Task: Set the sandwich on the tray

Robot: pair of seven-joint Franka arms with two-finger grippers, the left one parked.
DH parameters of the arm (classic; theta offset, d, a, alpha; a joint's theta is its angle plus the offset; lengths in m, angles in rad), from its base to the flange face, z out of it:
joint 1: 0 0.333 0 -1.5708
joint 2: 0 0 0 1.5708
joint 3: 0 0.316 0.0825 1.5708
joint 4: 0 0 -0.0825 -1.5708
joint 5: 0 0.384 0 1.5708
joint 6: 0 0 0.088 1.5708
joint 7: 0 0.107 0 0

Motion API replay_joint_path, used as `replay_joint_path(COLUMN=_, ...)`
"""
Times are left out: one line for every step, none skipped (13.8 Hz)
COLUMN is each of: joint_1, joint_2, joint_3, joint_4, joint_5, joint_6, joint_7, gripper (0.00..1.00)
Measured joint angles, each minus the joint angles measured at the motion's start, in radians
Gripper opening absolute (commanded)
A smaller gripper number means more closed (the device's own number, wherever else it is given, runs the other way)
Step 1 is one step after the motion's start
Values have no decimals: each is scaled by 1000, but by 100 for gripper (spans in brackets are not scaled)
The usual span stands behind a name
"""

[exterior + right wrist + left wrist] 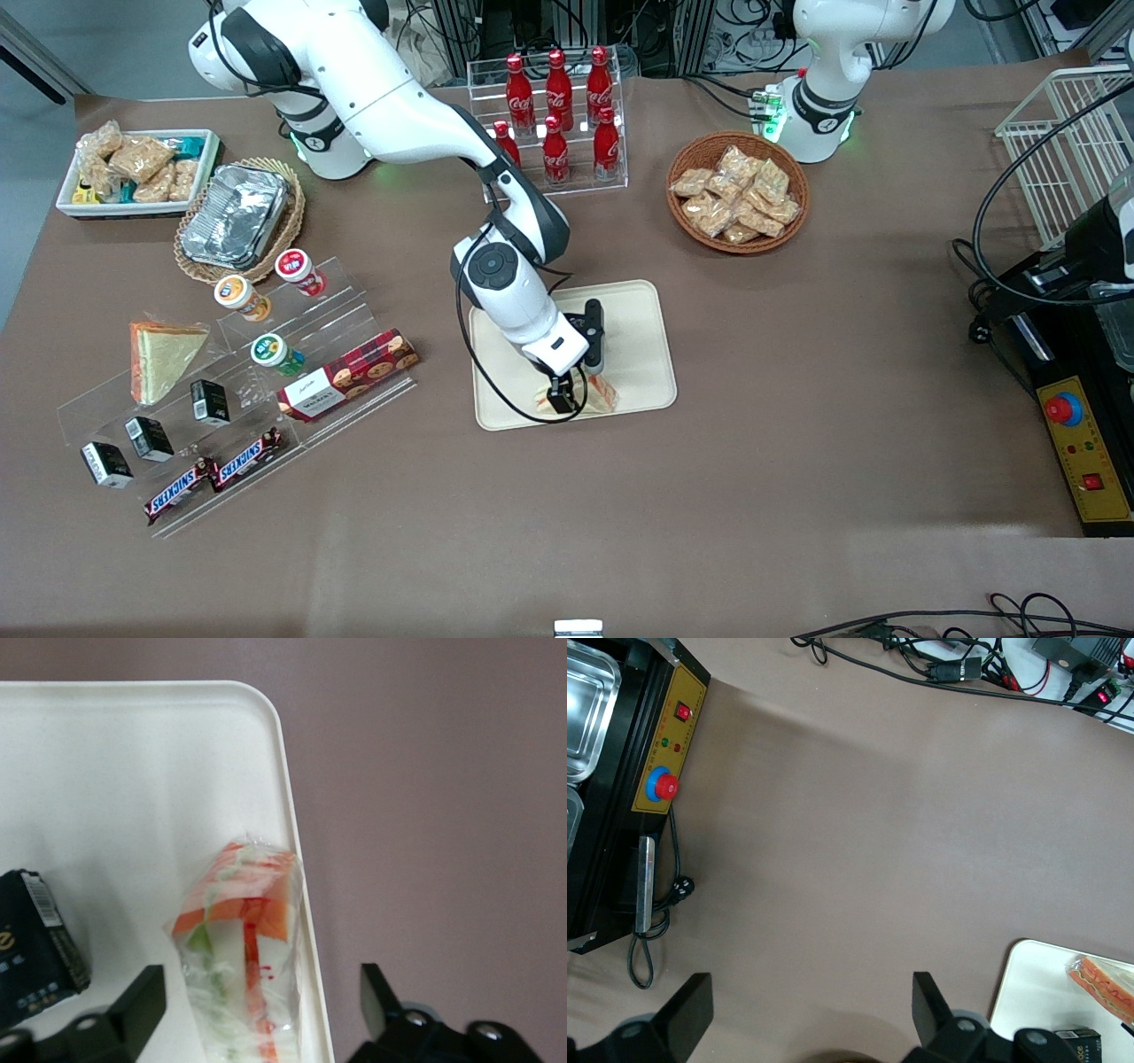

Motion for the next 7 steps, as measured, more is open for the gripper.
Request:
replay_joint_path(joint_1=-1, joint_2=0, joint_3=0, joint_4=0, joint_5=0, joint_6=0, joint_7=0, gripper=99)
replay_joint_path(joint_1=-2, joint_2=0, joint_3=-1, joint_4=0, joint_5=0, joint_6=1, joint_7=0, gripper=99)
replay_joint_path(joint_1=-4, joint_2=0, joint_3=-1, joint_4=0, joint_5=0, joint_6=1, joint_7=0, gripper=99)
replay_joint_path(joint_1=-7, joint_2=0, joint_3=-1, joint_4=0, joint_5=1, joint_6=1, joint_7=0, gripper=99)
replay_joint_path(joint_1=-10, joint_2=-1, joint_3=-1, joint_4=0, joint_5=8, joint_6=1, joint_7=1, gripper=99)
replay_joint_path(joint_1=-12, joint_2=-6, joint_3=-1, joint_4=0, joint_5=29, joint_6=-5, joint_7=3, gripper=99)
replay_joint_path(joint_1=-16, joint_2=-20, joint_3=-2, joint_4=0, joint_5=60, joint_6=-36, joint_7=5, gripper=99)
